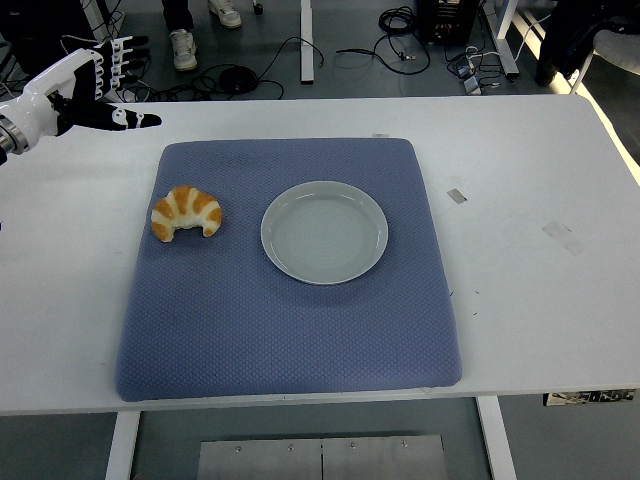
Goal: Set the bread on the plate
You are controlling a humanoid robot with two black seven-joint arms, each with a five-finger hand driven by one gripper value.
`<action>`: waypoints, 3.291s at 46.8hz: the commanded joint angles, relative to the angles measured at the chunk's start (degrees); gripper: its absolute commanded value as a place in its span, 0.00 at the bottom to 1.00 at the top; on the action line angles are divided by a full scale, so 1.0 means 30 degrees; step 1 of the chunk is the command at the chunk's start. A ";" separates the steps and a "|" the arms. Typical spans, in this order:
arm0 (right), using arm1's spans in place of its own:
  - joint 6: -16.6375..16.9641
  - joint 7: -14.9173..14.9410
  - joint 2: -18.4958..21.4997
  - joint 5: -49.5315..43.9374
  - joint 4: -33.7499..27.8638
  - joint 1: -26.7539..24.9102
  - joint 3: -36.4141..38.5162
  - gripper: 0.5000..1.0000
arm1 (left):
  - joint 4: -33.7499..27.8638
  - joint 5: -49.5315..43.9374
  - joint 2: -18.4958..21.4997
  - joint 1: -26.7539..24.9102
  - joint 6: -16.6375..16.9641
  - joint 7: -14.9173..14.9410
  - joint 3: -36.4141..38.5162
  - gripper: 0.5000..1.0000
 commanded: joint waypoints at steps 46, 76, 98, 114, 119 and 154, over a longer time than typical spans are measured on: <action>0.0000 0.0026 0.0000 0.0000 0.0000 0.0000 0.0000 1.00 | -0.0260 0.0017 0.0671 -0.2691 -0.1903 0.1524 0.3479 0.98; 0.0000 0.0026 0.0000 0.0000 0.0000 0.0000 0.0000 1.00 | -0.1755 0.0193 0.0526 -0.4332 -0.1932 0.5216 0.5911 0.97; 0.0000 0.0026 0.0000 0.0000 0.0000 0.0000 0.0000 1.00 | -0.2018 0.4761 0.0085 -0.4479 -0.2108 0.5276 0.6263 0.92; 0.0000 -0.0003 0.0000 0.0000 0.0000 0.0000 0.0000 1.00 | -0.2370 0.6140 -0.0120 -0.4362 -0.1933 0.6096 0.7142 0.88; 0.0000 0.0026 0.0000 0.0000 0.0000 0.0000 0.0000 1.00 | -0.2312 0.6170 -0.0441 -0.4303 -0.1874 0.6067 0.7172 0.88; 0.0000 -0.0003 0.0000 0.0000 0.0000 0.0000 0.0000 1.00 | -0.1813 0.7429 -0.1585 -0.4127 -0.1024 0.6125 0.7904 0.88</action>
